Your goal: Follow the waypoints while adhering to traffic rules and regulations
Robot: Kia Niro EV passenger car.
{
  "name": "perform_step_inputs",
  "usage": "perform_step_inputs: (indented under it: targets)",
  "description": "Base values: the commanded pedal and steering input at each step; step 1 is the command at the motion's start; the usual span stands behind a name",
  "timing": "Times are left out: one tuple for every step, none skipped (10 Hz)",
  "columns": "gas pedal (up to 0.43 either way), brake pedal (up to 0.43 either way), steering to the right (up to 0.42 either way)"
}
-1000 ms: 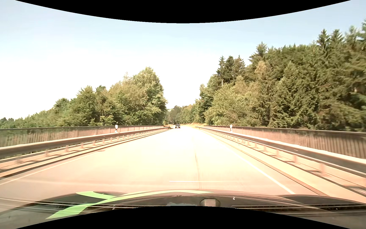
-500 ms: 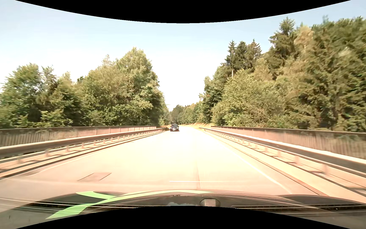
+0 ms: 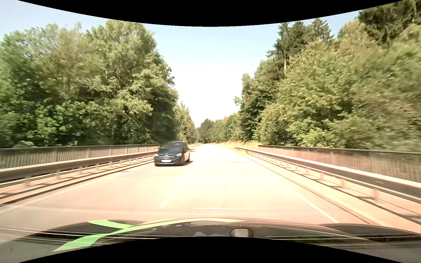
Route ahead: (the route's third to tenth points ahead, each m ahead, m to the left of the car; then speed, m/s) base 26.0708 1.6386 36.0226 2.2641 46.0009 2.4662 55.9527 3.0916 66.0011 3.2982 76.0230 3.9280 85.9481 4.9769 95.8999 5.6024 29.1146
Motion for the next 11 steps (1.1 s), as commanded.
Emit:
perform_step_inputs:
  targets:
    - [0.248, 0.000, -0.009]
    - [0.248, 0.000, -0.009]
    - [0.248, 0.000, -0.009]
    - [0.280, 0.000, -0.009]
    - [0.280, 0.000, -0.009]
    - [0.280, 0.000, -0.009]
    - [0.299, 0.000, -0.009]
    - [0.299, 0.000, -0.009]
    - [0.299, 0.000, -0.009]
    - [0.319, 0.000, -0.009]
    - [0.319, 0.000, -0.009]
